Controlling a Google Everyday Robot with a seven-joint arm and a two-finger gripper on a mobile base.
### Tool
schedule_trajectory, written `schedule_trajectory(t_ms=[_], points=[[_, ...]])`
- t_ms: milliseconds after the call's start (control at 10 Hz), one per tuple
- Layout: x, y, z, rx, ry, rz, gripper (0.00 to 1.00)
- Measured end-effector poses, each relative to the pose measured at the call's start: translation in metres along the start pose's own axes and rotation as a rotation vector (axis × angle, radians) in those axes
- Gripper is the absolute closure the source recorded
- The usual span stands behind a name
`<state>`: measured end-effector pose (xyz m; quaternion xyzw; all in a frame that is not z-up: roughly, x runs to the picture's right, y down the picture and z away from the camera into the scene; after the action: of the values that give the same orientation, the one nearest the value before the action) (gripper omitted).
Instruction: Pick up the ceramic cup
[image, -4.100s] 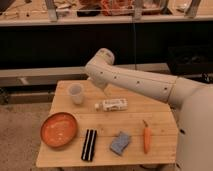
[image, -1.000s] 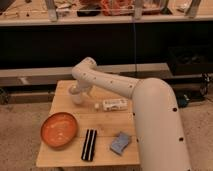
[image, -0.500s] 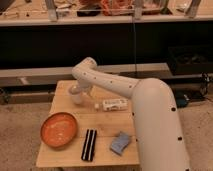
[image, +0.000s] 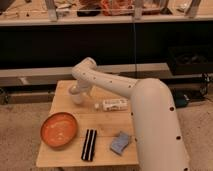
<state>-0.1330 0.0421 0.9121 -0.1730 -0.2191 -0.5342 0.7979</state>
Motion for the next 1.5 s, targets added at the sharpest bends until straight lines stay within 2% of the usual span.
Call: schedule_trajectory(t_ms=[1500], points=[[0.0007, -0.0002, 0.0035, 0.002, -0.025, -0.031, 0.2]])
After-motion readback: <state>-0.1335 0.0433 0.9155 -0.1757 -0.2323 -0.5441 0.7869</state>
